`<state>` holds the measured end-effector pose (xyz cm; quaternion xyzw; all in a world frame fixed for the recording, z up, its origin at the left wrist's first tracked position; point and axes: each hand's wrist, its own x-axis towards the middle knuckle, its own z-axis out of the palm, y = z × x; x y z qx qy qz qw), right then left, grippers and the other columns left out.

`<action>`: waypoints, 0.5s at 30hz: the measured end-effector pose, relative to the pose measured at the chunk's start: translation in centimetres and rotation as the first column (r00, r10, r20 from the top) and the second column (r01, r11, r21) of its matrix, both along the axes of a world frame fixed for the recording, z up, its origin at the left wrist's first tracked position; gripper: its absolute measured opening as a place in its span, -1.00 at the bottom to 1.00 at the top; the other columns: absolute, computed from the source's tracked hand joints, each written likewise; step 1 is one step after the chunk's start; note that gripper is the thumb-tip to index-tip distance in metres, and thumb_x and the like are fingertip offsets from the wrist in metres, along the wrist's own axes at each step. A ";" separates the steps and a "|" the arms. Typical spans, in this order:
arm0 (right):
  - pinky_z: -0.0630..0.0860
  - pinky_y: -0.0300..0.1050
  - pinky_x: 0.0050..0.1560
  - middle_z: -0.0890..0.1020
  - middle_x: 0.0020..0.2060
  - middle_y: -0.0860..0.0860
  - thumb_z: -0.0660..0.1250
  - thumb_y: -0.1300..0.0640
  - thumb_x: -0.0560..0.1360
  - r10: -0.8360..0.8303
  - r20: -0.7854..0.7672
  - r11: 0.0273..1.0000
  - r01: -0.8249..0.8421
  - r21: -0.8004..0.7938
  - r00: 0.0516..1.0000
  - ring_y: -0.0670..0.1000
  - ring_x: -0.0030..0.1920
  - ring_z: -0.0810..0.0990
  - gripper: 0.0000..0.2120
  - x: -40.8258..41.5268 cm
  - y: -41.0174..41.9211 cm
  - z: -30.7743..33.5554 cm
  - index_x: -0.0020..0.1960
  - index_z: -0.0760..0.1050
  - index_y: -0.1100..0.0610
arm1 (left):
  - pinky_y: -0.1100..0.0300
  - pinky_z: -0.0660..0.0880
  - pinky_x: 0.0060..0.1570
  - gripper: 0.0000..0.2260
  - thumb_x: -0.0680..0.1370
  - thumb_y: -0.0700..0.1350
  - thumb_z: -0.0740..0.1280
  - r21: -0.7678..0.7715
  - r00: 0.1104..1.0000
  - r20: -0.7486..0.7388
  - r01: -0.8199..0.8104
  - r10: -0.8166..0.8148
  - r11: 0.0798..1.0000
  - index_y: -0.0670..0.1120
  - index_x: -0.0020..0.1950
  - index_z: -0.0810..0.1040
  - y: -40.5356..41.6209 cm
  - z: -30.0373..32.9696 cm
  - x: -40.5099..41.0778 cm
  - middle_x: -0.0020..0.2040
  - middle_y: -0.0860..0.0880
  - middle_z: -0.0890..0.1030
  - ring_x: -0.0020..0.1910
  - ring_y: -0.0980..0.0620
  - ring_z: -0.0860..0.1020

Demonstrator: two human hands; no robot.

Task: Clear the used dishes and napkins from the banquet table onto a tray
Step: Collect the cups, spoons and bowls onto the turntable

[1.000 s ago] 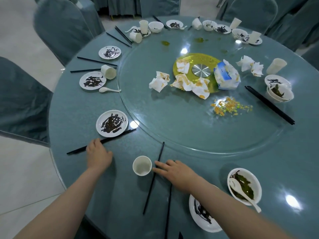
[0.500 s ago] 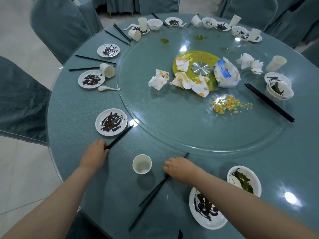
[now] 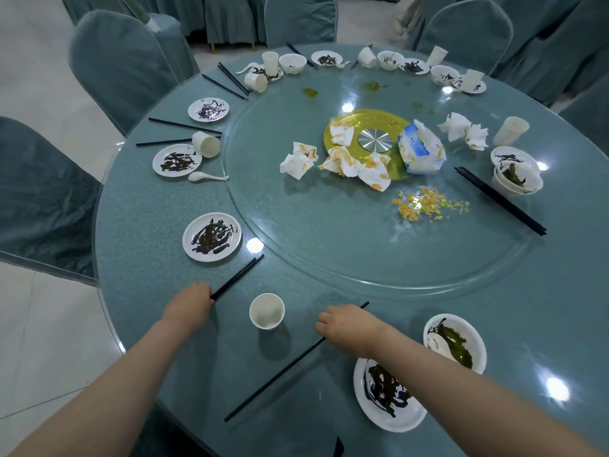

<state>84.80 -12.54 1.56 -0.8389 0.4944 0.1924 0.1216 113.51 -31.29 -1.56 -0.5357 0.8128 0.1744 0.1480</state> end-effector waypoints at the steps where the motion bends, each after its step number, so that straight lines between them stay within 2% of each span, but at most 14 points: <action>1: 0.29 -0.22 -0.45 0.53 -0.31 -0.04 0.54 0.27 0.14 0.003 0.002 1.000 -0.003 -0.030 1.000 0.01 -0.35 0.51 -0.69 -0.3 0.1 -0.1 -0.22 0.51 0.07 | 0.05 0.42 0.01 -0.88 0.62 -0.11 0.22 0.002 1.000 0.002 -0.007 0.007 1.000 -0.15 0.07 0.43 0.3 0.2 -0.1 0.09 -0.15 0.52 0.06 -0.14 0.51; 3: 0.24 -0.24 -0.44 0.53 -0.35 -0.05 0.54 0.23 0.11 -0.070 0.051 0.993 0.074 -0.093 0.996 0.01 -0.36 0.52 -0.71 -0.6 0.4 0.6 -0.26 0.52 0.05 | 0.05 0.41 -0.02 -0.89 0.61 -0.12 0.23 0.001 0.999 -0.024 -0.032 0.032 0.999 -0.15 0.04 0.45 0.8 0.7 -0.4 0.07 -0.16 0.53 0.04 -0.14 0.51; 6: 0.45 -0.07 -0.28 0.57 -0.18 0.07 0.35 0.25 0.34 -0.232 0.242 0.958 0.265 -0.110 0.942 0.15 -0.15 0.56 -0.86 -1.3 1.2 1.6 -0.10 0.53 0.15 | 0.08 0.36 -0.13 -0.93 0.60 -0.15 0.24 0.008 0.987 -0.118 -0.108 0.109 0.994 -0.13 -0.06 0.44 1.8 1.8 -1.1 -0.01 -0.15 0.54 -0.07 -0.13 0.49; 9: 0.49 -0.08 -0.27 0.57 -0.18 0.01 0.29 0.20 0.38 -0.337 0.356 0.907 0.402 -0.125 0.872 0.10 -0.15 0.57 -0.88 -2.2 2.8 1.9 -0.10 0.52 0.09 | 0.09 0.29 -0.20 -0.91 0.59 -0.18 0.24 -0.011 0.958 -0.245 -0.159 0.151 0.987 -0.12 -0.11 0.40 2.9 3.1 -1.8 -0.09 -0.13 0.52 -0.16 -0.08 0.43; 12: 0.45 -0.12 -0.19 0.55 -0.19 -0.05 0.26 0.16 0.42 -0.453 0.503 0.837 0.545 -0.043 0.736 0.01 -0.17 0.52 -0.92 -2.5 4.1 2.6 -0.11 0.50 0.07 | 0.07 0.32 -0.18 -0.91 0.60 -0.16 0.26 0.042 0.918 -0.345 -0.195 0.197 0.980 -0.12 -0.09 0.40 3.9 4.7 -2.7 -0.15 -0.06 0.50 -0.13 -0.10 0.47; 14: 0.40 -0.16 -0.17 0.49 -0.24 -0.13 0.28 0.15 0.43 -0.546 0.580 0.758 0.651 0.034 0.605 -0.08 -0.21 0.45 -0.95 -2.4 4.7 3.0 -0.14 0.47 0.02 | 0.04 0.41 -0.11 -0.94 0.59 -0.14 0.29 0.113 0.866 -0.423 -0.241 0.267 0.964 -0.09 -0.05 0.43 4.5 5.7 -3.5 -0.13 -0.01 0.58 -0.10 -0.06 0.54; 15: 0.39 -0.18 -0.18 0.47 -0.27 -0.16 0.30 0.14 0.42 -0.587 0.605 0.711 0.700 0.067 0.539 -0.11 -0.23 0.43 -0.90 -2.1 4.9 3.0 -0.18 0.43 -0.05 | 0.05 0.44 -0.08 -0.96 0.58 -0.15 0.30 0.152 0.832 -0.466 -0.260 0.301 0.954 -0.07 -0.05 0.45 4.9 6.2 -4.0 -0.13 0.02 0.63 -0.10 -0.02 0.57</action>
